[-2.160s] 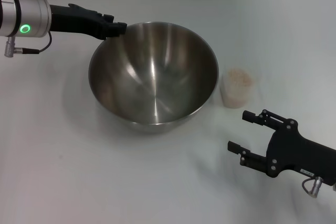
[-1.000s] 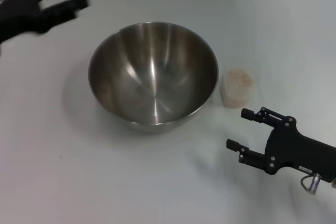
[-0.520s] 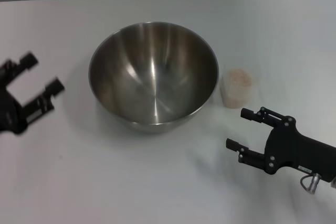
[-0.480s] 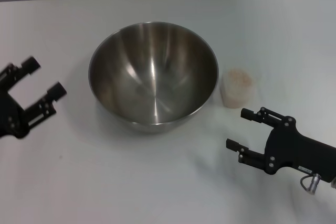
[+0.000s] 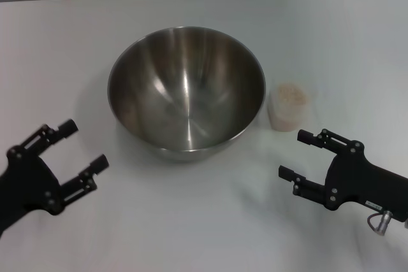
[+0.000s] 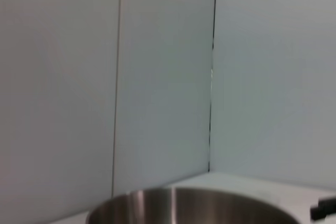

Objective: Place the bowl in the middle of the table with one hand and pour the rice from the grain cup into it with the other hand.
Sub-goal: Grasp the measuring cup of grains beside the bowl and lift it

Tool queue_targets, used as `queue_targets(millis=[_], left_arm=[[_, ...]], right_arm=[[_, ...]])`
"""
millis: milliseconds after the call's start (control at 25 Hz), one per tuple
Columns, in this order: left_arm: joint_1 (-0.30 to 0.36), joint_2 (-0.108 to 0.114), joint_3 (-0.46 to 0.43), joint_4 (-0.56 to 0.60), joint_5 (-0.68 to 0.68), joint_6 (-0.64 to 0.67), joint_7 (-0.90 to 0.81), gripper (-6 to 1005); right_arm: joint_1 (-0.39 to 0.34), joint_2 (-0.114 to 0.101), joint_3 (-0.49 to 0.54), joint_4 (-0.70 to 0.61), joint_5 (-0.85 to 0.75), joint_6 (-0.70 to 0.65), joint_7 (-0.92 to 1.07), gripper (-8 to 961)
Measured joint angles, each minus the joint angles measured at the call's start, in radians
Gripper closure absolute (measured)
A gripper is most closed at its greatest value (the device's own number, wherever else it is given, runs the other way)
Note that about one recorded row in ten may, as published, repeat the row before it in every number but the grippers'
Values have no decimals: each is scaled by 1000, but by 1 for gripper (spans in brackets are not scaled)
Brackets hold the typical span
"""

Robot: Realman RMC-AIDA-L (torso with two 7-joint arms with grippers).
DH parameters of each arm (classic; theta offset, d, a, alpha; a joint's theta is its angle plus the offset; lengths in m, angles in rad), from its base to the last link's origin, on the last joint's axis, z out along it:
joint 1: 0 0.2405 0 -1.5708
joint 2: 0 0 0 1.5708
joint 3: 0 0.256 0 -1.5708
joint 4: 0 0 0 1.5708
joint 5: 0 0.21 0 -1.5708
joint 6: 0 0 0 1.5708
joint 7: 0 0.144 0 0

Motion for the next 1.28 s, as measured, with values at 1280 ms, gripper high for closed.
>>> queue_targets(millis=[1280], left_arm=[[-9, 5, -7, -77, 17, -122, 94, 202]], right_arm=[[-216, 10, 568, 512, 14, 177, -433, 232]])
